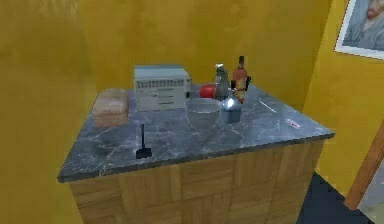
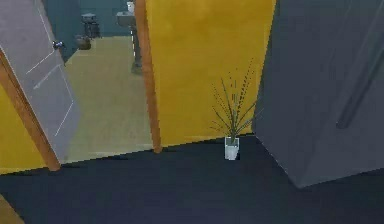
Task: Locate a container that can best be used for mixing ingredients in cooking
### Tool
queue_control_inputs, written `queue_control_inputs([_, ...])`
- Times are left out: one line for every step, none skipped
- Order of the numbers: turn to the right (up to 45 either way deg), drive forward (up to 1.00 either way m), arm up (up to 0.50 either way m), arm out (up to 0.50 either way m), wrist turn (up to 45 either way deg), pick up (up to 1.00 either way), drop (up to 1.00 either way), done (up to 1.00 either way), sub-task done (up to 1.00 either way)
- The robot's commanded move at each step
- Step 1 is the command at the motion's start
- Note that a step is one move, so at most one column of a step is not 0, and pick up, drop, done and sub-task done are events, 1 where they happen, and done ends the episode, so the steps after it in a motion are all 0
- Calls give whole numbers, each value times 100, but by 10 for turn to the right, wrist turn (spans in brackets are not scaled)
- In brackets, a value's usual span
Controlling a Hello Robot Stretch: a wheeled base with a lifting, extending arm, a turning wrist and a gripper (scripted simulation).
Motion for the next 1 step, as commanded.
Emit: queue_control_inputs([0,0,0,0,0,0,0,100,0])
